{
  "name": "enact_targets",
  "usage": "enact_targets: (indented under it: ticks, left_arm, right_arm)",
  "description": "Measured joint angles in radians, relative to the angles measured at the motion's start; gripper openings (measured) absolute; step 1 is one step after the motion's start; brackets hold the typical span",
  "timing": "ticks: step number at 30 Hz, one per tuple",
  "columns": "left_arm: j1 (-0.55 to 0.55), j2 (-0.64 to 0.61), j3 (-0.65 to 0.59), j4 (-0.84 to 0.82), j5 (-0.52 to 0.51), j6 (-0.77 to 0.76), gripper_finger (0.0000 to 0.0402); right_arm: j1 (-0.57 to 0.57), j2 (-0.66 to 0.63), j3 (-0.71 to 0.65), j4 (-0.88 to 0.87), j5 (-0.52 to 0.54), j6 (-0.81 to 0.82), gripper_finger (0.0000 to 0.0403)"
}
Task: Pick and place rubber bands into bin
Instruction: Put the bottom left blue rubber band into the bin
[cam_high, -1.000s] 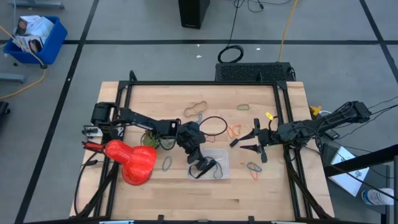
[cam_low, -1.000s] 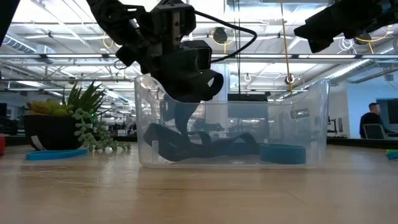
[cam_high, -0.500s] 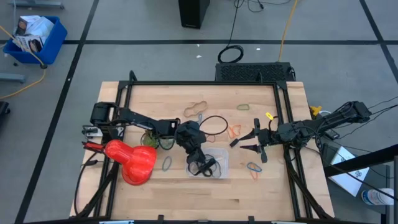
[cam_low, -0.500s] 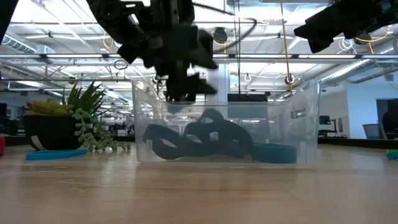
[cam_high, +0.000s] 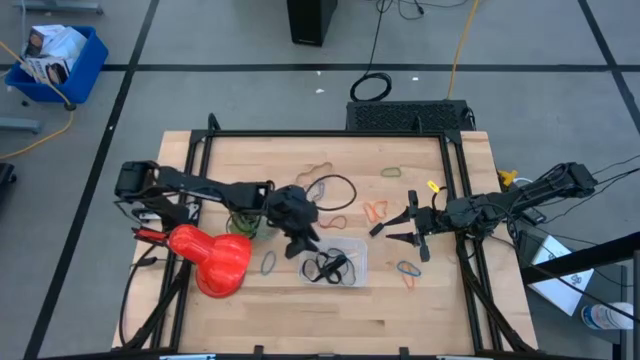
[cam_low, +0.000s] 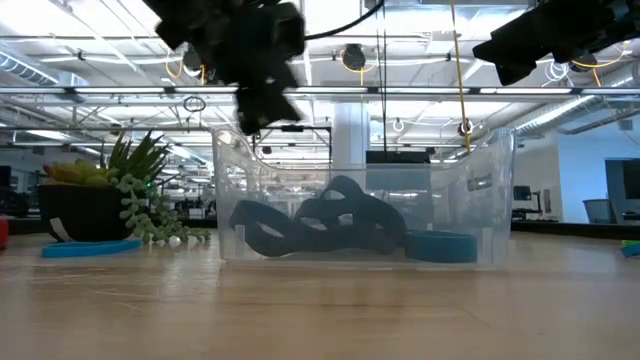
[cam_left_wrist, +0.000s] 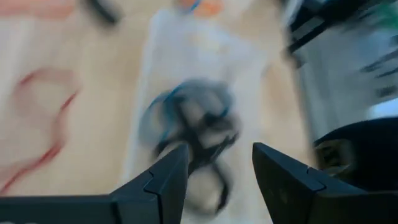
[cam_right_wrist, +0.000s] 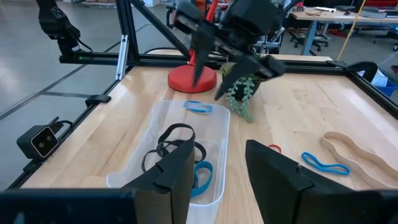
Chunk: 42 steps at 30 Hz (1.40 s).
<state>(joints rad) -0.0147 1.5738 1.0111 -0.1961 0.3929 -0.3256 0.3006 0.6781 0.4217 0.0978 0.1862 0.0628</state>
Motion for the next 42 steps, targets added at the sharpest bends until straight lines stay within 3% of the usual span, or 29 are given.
enact_targets:
  ticks: [5,13,25,42]
  left_arm:
    - [-0.006,-0.054,-0.001,-0.296,-0.168,0.046,0.0187]
    - [-0.035,-0.066,-0.001,-0.481,-0.185,0.16,0.0186]
    - [-0.122,-0.066,-0.009,-0.463,-0.186,0.385,0.0186]
    - [-0.145,-0.066,-0.219,-0.291,-0.29,0.409,0.0186]
  right_arm:
    - [0.0,0.0,0.0,0.001,0.0,0.0,0.0141]
    - [0.0,0.0,0.0,0.003,0.0,0.0,0.0141]
    - [0.0,0.0,0.0,0.003,0.0,0.003,0.0141]
    - [0.0,0.0,0.0,0.003,0.0,0.003,0.0141]
